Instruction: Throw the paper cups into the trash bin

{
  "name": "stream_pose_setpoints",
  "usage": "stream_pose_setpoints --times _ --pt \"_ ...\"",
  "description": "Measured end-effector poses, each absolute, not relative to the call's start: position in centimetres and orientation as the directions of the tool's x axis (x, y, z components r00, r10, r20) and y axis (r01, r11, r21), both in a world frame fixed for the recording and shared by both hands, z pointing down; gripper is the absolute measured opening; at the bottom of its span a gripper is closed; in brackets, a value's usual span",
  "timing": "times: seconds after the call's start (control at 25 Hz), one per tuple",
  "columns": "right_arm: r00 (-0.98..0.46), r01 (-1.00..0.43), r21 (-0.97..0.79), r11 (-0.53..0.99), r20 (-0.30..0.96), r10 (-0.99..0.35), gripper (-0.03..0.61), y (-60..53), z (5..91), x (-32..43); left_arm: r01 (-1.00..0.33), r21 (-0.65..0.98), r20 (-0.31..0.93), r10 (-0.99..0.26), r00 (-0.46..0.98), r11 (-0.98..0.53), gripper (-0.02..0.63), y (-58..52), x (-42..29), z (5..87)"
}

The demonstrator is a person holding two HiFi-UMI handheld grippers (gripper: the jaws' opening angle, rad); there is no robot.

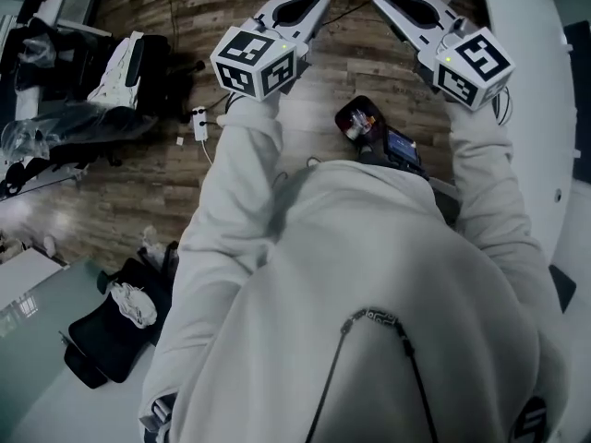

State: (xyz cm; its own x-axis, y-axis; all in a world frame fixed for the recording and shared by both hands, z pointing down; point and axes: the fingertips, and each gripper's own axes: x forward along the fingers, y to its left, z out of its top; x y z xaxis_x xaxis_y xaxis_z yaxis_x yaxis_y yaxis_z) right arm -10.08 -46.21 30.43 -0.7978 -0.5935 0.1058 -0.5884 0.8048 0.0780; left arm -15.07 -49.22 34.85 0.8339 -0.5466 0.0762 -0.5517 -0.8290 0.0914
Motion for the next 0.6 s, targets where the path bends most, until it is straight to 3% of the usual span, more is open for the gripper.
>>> stream_pose_setpoints --times 0.32,0.6 --pt "-0.803 -0.592 0.097 0.8 0.021 -0.596 0.017 -44.5 26.2 -11.2 -0.521 -0.028 0.034 -0.522 0.852 -0.853 -0.003 -48.0 -14.3 29.6" --pt "-0.804 -0.592 0.075 0.802 0.005 -0.594 0.017 -44.8 25.9 -11.1 -0.536 -0.025 -0.003 -0.536 0.844 -0.844 -0.003 -48.0 -14.7 28.1"
